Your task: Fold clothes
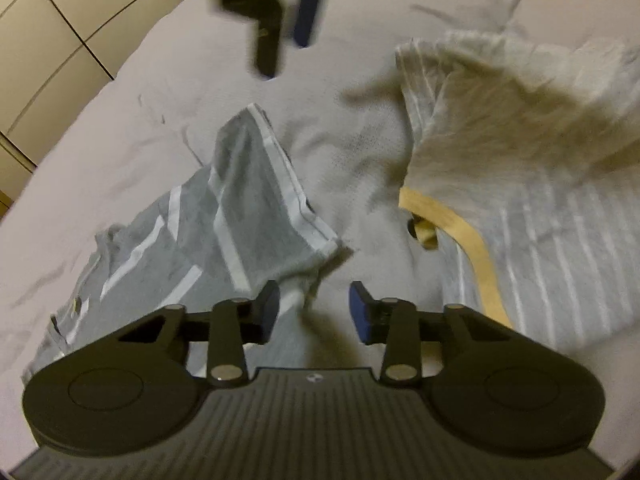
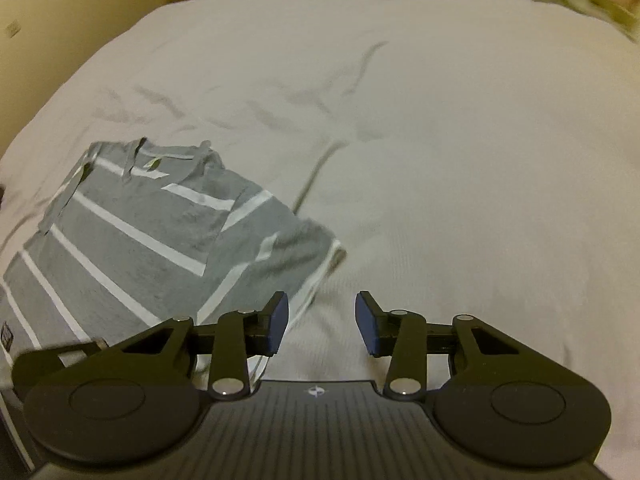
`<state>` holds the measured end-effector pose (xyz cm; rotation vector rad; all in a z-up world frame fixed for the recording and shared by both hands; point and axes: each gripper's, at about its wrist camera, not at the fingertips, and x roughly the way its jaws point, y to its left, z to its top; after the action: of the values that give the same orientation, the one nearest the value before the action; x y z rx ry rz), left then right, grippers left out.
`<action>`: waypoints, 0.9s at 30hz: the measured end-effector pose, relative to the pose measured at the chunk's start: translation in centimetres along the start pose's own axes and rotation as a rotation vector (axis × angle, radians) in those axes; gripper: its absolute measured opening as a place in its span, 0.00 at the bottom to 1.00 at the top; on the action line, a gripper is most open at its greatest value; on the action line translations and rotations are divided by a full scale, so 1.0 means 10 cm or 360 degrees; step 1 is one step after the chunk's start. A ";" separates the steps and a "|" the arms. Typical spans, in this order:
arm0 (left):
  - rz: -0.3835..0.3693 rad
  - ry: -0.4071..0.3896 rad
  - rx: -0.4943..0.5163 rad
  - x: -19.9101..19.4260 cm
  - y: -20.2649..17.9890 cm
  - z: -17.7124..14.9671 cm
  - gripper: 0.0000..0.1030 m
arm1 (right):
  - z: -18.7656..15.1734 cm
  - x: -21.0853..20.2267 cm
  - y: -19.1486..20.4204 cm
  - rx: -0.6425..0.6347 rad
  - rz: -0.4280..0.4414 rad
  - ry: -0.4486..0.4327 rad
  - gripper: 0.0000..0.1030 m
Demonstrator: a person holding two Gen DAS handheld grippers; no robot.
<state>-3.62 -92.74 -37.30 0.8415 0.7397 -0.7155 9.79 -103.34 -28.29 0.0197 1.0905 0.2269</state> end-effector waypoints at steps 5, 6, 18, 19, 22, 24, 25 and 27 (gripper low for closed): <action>0.0110 0.0045 0.0089 0.32 -0.19 0.07 0.34 | 0.19 0.36 -0.08 -0.0108 0.0041 0.0066 0.41; 0.0121 0.0042 0.0100 0.36 -0.22 0.07 0.34 | 0.21 0.40 -0.09 -0.0122 0.0044 0.0078 0.41; 0.0162 -0.0058 -0.0080 0.36 -0.19 0.14 0.11 | 0.40 0.76 -0.27 0.0090 0.0174 0.0186 0.33; 0.0175 -0.0046 -0.0083 0.37 -0.19 0.14 0.13 | 0.42 0.78 -0.28 0.0094 0.0183 0.0198 0.31; 0.0229 -0.0047 -0.0053 0.37 -0.24 0.10 0.28 | 0.43 0.82 -0.27 0.0081 0.0173 0.0221 0.27; 0.0226 -0.0036 -0.0024 0.36 -0.26 0.07 0.29 | 0.42 0.84 -0.26 0.0067 0.0154 0.0230 0.27; 0.0227 -0.0026 -0.0010 0.37 -0.26 0.06 0.30 | 0.42 0.84 -0.25 0.0054 0.0140 0.0233 0.26; 0.0228 0.0005 0.0015 0.41 -0.27 0.03 0.30 | 0.42 0.85 -0.22 0.0020 0.0108 0.0239 0.20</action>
<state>-3.46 -95.37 -41.46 0.8949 0.6722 -0.5903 17.67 -103.45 -34.04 0.0520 1.2423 0.2862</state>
